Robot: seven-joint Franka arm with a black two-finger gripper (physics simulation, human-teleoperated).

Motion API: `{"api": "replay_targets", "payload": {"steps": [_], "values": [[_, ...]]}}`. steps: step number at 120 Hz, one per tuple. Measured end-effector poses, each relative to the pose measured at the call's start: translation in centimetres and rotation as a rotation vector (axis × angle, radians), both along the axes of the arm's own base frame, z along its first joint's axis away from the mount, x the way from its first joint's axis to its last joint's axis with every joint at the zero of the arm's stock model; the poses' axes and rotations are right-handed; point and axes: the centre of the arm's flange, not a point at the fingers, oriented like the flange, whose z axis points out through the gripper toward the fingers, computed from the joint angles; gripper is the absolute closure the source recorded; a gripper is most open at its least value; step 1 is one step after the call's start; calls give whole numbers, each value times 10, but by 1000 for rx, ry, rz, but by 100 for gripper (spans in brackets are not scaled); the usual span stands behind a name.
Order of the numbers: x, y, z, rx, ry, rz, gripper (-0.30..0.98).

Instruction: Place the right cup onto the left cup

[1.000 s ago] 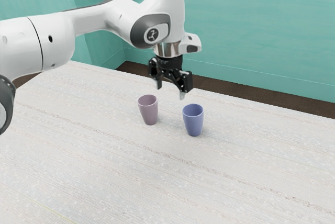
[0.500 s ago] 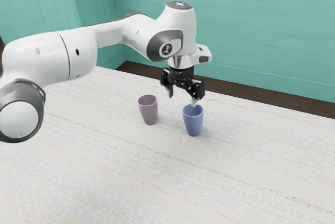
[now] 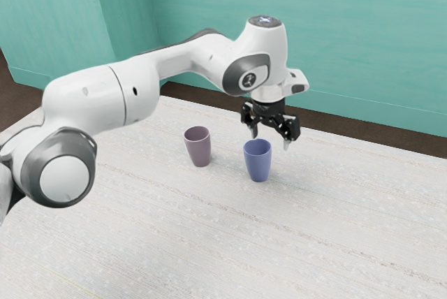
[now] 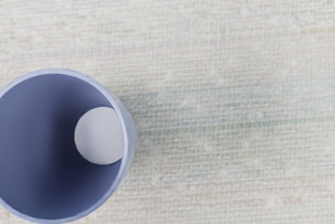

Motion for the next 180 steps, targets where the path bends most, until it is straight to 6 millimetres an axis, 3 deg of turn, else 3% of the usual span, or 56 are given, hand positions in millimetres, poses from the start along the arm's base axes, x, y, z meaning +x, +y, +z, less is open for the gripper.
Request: {"api": "replay_targets", "payload": {"steps": [19, 59, 110, 123, 180], "values": [[5, 1, -19, 10, 10, 10, 0], [11, 10, -39, 33, 9, 29, 0], [16, 8, -71, 17, 7, 31, 2], [18, 8, -74, 11, -5, 31, 10], [21, 13, -84, 11, -13, 41, 66]]}}
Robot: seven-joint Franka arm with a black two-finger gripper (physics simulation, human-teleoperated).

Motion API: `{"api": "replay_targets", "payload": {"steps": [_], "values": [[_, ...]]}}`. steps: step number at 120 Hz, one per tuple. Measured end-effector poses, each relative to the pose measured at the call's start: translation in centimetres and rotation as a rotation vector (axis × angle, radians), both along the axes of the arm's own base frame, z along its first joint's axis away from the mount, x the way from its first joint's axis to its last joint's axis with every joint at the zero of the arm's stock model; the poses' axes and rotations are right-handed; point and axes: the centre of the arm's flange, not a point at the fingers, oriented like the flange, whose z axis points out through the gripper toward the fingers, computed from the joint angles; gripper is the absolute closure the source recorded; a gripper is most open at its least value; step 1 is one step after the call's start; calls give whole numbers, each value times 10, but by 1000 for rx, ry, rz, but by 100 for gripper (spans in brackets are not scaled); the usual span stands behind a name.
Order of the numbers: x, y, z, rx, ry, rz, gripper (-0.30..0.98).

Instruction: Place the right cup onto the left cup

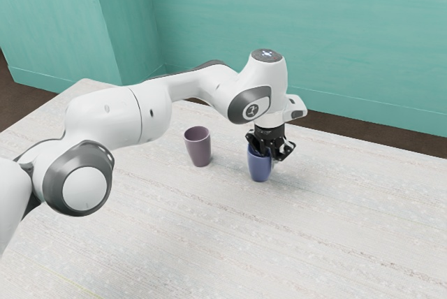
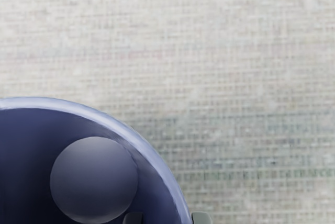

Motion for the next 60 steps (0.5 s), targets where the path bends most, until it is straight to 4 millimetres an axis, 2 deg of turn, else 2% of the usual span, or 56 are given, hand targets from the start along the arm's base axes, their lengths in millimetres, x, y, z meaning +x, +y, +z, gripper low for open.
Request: {"api": "replay_targets", "payload": {"steps": [10, 36, 48, 60], "values": [[2, 8, -2, 13, -1, 9, 71], [3, 10, -2, 18, -3, 10, 76], [2, 8, 7, 22, -15, 7, 77], [1, 7, 27, 24, -35, 5, 78]]}}
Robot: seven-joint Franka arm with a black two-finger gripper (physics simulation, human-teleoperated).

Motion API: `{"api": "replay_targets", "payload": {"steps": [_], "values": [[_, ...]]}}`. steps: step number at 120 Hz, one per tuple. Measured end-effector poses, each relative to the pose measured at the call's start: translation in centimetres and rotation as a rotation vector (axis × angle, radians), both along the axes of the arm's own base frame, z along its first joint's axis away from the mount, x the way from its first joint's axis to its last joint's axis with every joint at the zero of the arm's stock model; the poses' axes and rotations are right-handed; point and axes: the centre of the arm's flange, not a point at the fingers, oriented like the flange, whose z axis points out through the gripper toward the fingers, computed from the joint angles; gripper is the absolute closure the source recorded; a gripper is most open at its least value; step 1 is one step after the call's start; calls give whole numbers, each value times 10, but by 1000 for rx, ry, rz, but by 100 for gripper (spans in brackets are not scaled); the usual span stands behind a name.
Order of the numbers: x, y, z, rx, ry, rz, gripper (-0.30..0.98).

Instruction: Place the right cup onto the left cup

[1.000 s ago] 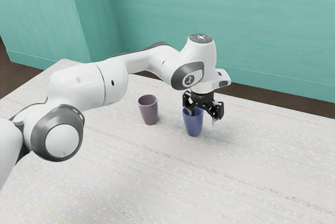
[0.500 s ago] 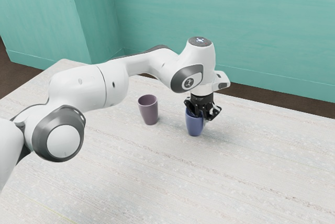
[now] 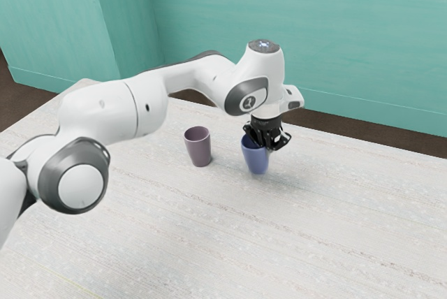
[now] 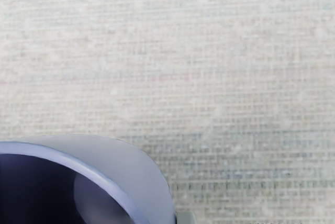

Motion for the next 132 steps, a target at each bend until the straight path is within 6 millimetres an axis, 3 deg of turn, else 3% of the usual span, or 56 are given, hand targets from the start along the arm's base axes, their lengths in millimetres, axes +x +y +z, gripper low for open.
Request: {"api": "replay_targets", "payload": {"steps": [24, 43, 53, 86, 114, 132], "values": [[-11, 1, 53, 24, -38, -3, 78], [-25, 6, 108, 42, -72, 5, 78], [-29, 15, 122, 60, -66, 22, 78], [-37, 55, 135, 115, -6, 94, 78], [-27, 102, 120, 140, 32, 147, 78], [-21, 118, 118, 142, 27, 137, 78]]}}
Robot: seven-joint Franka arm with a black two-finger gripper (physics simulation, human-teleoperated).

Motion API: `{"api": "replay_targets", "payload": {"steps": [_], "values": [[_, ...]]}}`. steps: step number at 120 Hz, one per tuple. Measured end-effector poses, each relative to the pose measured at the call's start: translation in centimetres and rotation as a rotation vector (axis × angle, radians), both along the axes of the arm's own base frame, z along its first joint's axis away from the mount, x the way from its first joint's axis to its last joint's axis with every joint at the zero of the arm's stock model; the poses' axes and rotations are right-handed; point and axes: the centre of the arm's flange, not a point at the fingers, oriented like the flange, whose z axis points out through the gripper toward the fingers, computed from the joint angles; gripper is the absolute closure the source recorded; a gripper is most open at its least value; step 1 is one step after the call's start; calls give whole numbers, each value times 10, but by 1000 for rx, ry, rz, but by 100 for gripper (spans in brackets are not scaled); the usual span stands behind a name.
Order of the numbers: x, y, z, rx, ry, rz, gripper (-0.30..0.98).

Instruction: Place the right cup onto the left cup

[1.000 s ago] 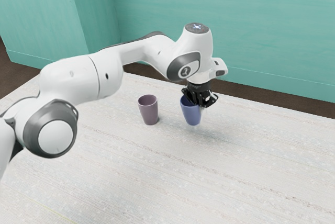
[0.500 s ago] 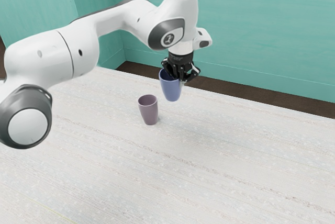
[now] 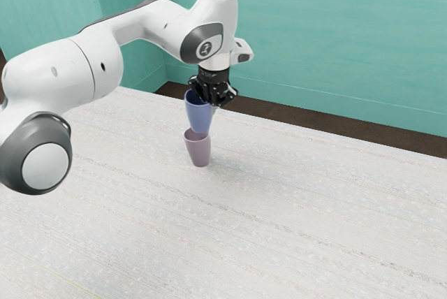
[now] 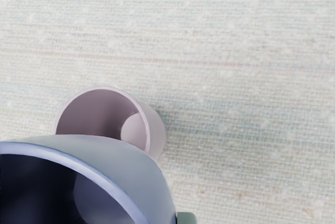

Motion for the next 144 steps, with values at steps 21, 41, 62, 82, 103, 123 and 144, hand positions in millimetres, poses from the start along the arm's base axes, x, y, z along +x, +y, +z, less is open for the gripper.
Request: {"api": "replay_targets", "payload": {"steps": [21, 41, 62, 82, 103, 123, 144], "values": [[9, 11, 6, -4, -20, -31, 78], [16, 45, -1, -27, -5, -20, 78], [24, 59, -17, -62, 9, -45, 78], [27, 57, -20, -87, 5, -89, 78], [27, 59, -25, -98, 14, -118, 78], [20, 63, -23, -107, 32, -127, 78], [17, 63, -22, -114, 37, -137, 78]]}}
